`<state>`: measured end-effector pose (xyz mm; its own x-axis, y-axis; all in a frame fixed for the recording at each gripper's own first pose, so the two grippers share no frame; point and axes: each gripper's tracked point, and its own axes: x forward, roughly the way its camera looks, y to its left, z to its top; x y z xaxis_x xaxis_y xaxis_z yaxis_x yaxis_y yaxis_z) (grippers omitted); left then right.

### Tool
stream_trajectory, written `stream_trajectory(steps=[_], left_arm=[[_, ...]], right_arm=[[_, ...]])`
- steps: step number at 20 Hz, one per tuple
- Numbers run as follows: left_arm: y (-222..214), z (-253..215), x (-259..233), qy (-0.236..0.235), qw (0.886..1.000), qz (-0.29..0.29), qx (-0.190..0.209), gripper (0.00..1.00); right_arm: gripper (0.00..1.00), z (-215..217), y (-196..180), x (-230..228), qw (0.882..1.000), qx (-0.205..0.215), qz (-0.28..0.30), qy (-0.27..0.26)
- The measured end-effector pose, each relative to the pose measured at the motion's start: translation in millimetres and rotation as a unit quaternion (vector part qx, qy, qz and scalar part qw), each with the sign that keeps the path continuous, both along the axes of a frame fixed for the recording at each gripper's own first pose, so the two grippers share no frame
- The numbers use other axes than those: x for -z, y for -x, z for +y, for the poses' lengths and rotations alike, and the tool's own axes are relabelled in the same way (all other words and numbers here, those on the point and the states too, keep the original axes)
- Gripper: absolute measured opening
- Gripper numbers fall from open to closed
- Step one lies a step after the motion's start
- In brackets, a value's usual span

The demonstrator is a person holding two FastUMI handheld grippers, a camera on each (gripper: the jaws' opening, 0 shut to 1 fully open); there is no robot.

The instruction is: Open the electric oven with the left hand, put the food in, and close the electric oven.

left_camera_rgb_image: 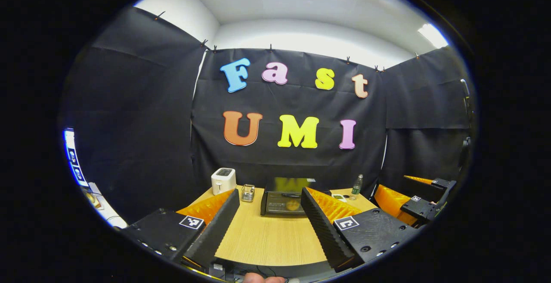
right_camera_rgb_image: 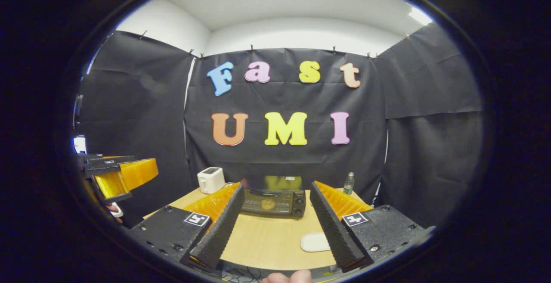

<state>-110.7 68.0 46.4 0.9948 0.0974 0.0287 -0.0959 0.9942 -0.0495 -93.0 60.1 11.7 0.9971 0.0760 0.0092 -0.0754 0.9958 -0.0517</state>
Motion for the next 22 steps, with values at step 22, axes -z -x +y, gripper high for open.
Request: stream_trajectory(steps=[22], left_arm=[[40.3, -4.1, 21.6, 0.001, 1.0, -0.005, -0.011, 0.94]], right_arm=[[0.96, 3.6, 30.6, 3.3, 1.0, -0.006, -0.002, -0.014]])
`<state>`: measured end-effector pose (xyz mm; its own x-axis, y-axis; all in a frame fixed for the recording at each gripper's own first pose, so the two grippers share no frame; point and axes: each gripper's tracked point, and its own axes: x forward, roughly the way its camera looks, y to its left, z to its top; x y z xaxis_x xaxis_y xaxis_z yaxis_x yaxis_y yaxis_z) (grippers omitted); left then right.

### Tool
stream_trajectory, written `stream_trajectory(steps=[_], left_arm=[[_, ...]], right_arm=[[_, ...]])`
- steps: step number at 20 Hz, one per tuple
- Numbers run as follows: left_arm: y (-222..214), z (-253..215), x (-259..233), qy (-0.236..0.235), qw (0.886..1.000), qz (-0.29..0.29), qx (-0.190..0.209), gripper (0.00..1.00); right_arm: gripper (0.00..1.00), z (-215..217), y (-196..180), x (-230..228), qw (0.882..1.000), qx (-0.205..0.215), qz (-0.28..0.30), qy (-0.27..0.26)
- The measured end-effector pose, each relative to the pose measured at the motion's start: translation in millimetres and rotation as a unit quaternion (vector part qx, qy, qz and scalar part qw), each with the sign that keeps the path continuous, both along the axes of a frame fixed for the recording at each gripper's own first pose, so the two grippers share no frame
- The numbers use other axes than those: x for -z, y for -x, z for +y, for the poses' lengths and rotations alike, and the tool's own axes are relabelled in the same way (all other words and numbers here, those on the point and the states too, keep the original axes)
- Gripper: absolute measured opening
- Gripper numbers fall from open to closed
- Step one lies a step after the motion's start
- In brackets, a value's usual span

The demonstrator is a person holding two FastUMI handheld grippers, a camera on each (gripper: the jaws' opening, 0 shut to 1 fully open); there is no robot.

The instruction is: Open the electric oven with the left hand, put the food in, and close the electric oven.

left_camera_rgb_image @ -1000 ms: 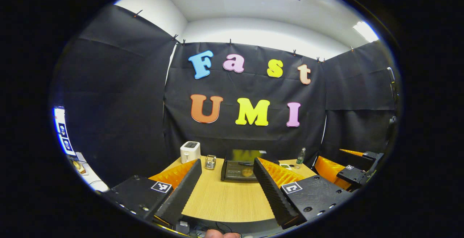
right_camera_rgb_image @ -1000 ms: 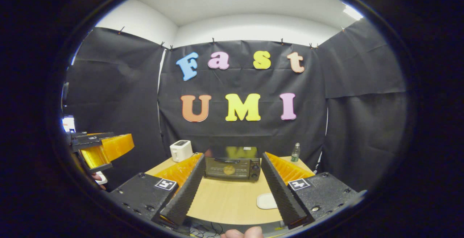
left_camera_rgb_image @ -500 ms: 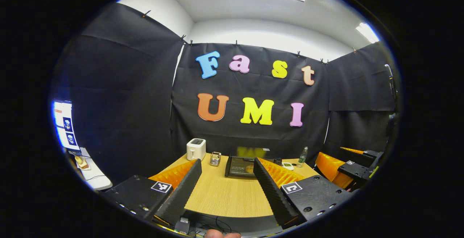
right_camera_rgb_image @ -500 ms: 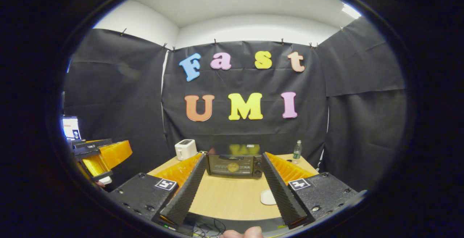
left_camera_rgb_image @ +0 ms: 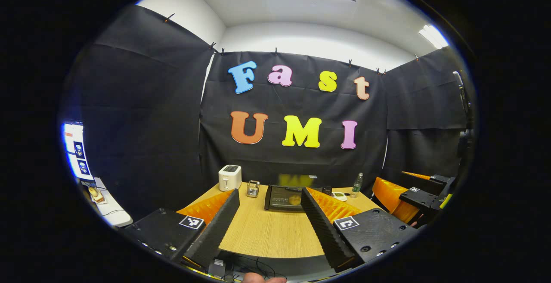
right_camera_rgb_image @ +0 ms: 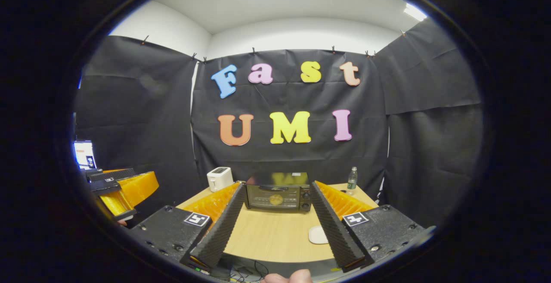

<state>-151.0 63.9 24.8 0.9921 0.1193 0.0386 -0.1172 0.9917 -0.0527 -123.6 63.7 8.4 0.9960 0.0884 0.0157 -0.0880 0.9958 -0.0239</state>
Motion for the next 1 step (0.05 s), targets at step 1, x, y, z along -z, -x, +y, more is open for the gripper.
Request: stream_trajectory(steps=[1], left_arm=[[-0.2, -0.8, -0.6, -0.001, 1.0, 0.0, 0.001, 0.94]], right_arm=[[0.96, 0.4, -0.7, -0.6, 1.0, 0.0, -0.001, -0.001]])
